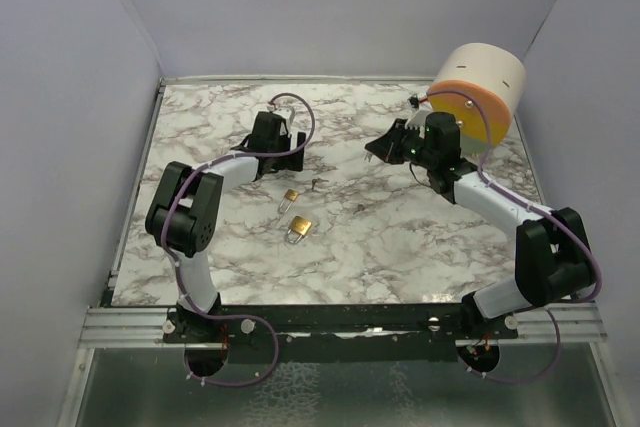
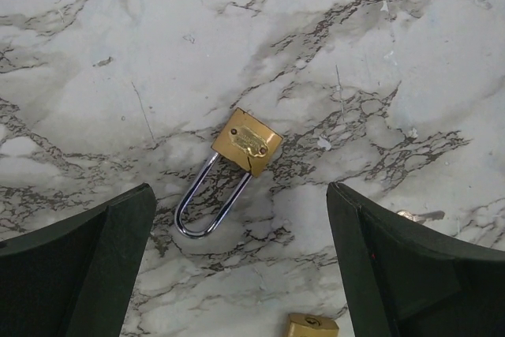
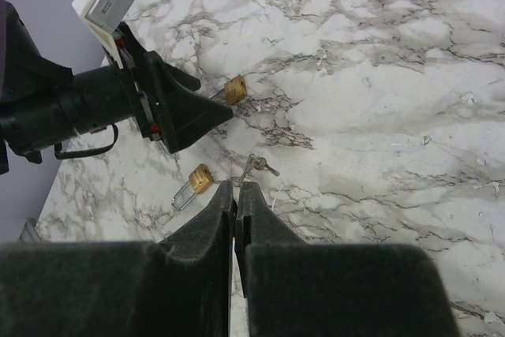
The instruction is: Unlock with the key
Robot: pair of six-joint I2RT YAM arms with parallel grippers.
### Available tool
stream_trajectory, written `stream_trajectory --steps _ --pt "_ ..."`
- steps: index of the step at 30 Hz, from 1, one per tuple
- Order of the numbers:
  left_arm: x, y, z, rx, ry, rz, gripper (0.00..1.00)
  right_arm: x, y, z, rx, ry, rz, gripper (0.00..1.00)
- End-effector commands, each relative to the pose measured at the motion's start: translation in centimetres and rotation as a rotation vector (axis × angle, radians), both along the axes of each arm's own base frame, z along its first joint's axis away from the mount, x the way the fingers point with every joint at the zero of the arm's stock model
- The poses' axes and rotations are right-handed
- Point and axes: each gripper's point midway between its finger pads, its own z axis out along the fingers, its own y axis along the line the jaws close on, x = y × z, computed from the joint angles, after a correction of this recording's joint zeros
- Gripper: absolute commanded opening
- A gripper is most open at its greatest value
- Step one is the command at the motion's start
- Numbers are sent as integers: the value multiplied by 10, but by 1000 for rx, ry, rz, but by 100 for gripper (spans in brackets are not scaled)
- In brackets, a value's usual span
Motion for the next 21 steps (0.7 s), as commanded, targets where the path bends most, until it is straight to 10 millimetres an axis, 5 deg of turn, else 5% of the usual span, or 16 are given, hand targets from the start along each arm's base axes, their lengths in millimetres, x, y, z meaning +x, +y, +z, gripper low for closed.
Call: stream_trajectory --steps 1,10,21 --pt "15 4 -3 88 -32 -53 93 2 -1 2 2 -21 -3 1" --pt "19 0 -17 86 -10 -170 91 1 0 2 4 -22 12 1" --pt "15 -1 -38 100 46 -218 78 -1 0 -1 10 -17 24 1"
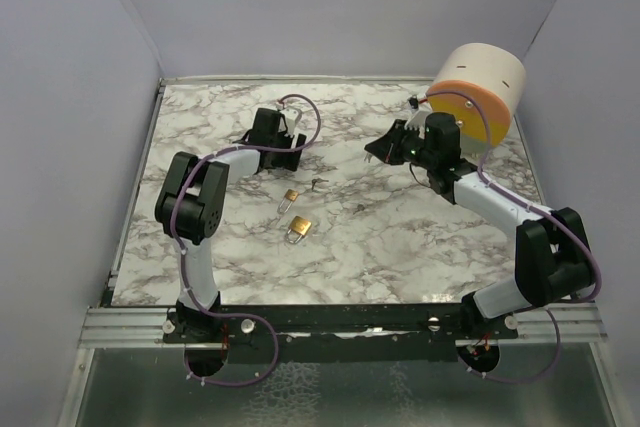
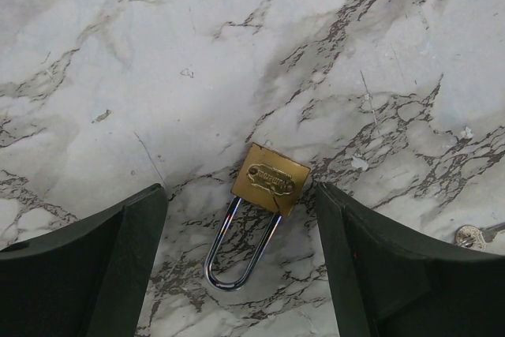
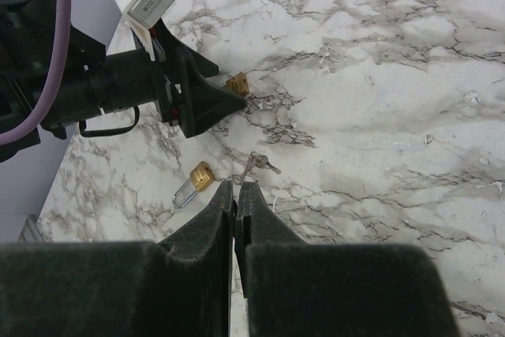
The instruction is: Unlock with the key
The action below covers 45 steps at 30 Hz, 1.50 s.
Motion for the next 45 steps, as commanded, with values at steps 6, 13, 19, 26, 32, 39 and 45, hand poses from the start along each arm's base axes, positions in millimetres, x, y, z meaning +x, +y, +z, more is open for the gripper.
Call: stream_trajectory --steps 6,13,19,26,32,39,45 --pt "-16 -8 -19 9 75 -59 69 1 -1 2 13 -22 17 1" --pt "-29 -15 -30 46 102 -60 59 -1 -2 -2 16 -14 19 1" --pt "-34 -15 -35 60 118 -47 50 -2 -2 0 16 -16 19 1" --pt "-36 -13 -35 67 125 -35 43 -4 -4 0 14 -17 18 1" --pt "-33 -15 -36 65 132 -38 4 -3 -5 3 11 -24 19 1" --pt "-15 -28 9 -13 12 -36 0 0 -7 5 7 -32 3 1" --pt "-27 -71 98 -206 -224 -157 0 3 -13 17 15 -116 -37 1"
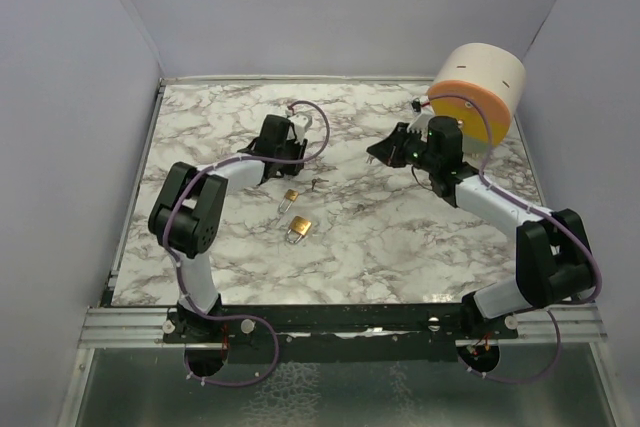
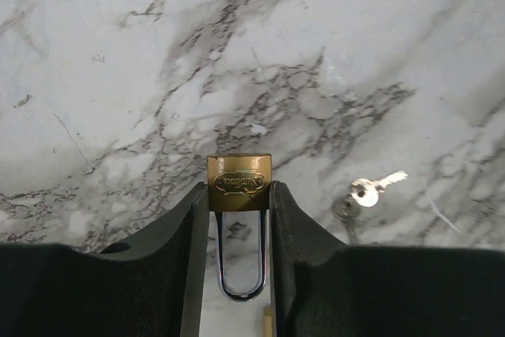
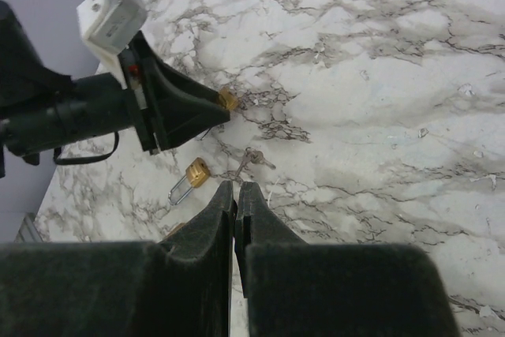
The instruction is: Unlock with the key
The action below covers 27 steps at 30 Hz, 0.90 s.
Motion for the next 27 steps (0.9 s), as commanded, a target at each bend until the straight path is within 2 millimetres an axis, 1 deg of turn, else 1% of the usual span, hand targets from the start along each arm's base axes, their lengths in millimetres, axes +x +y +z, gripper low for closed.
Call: stream_trajectory --steps 1,2,5,7,9,13,17,20,23,27 --pt "-6 -49 98 -210 -251 -118 0 5 -9 27 11 -142 -43 1" --pt "-14 -58 117 -252 -302 -150 0 4 -10 31 10 -165 -48 1" --pt "-35 -82 150 -338 -402 -229 0 4 -15 42 1 -239 -66 1" --pt "-47 -96 159 -359 -437 -273 0 4 -18 49 -5 -284 -74 1" --pt "-57 -107 162 -374 -454 -302 0 4 -19 57 -2 -317 -82 1" --pt "-78 -123 167 -401 -504 -361 0 2 -21 73 16 -371 -92 1" --pt "-92 -127 169 -426 -557 -374 0 0 -21 87 28 -419 -103 1" --pt "-97 -126 174 -444 -601 -372 0 -2 -18 93 20 -439 -99 1" --pt "-102 -126 186 -474 -682 -377 0 -5 -13 92 19 -439 -93 1" --pt "-113 -121 200 -518 -804 -368 0 -9 -6 89 36 -429 -79 1"
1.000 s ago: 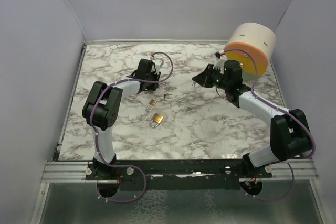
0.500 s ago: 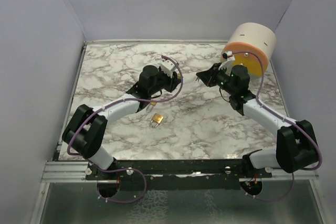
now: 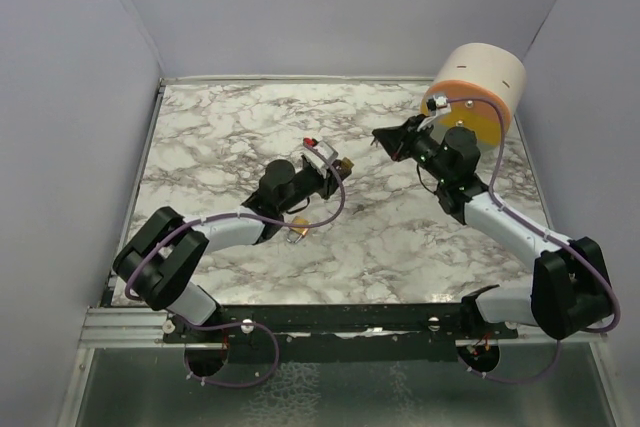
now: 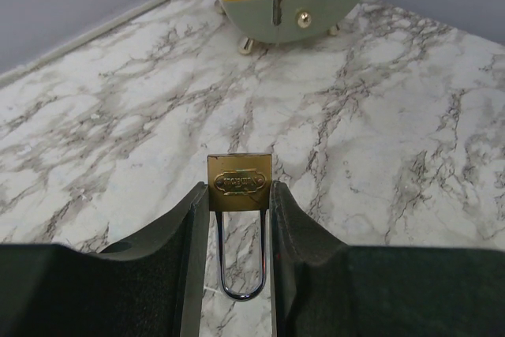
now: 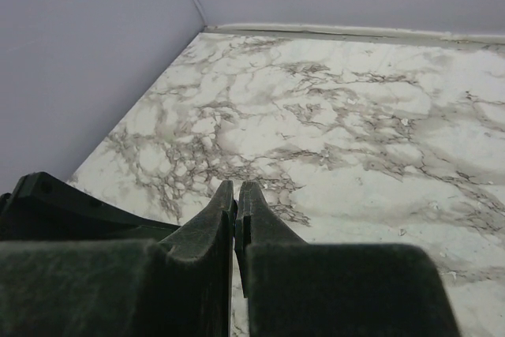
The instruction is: Unlock with the key
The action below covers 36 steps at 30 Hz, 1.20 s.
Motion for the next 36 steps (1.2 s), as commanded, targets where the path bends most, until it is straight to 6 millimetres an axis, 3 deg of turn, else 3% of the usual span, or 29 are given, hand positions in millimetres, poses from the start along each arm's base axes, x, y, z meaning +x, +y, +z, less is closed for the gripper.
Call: stream_trajectory --steps 1,21,36 --pt "-9 3 69 -178 -269 13 0 -4 4 11 19 -46 -13 1" --pt "-12 4 62 -212 -275 98 0 -26 35 9 42 -63 9 1" --pt "-16 4 52 -195 -259 95 0 -27 35 21 56 -92 -13 1"
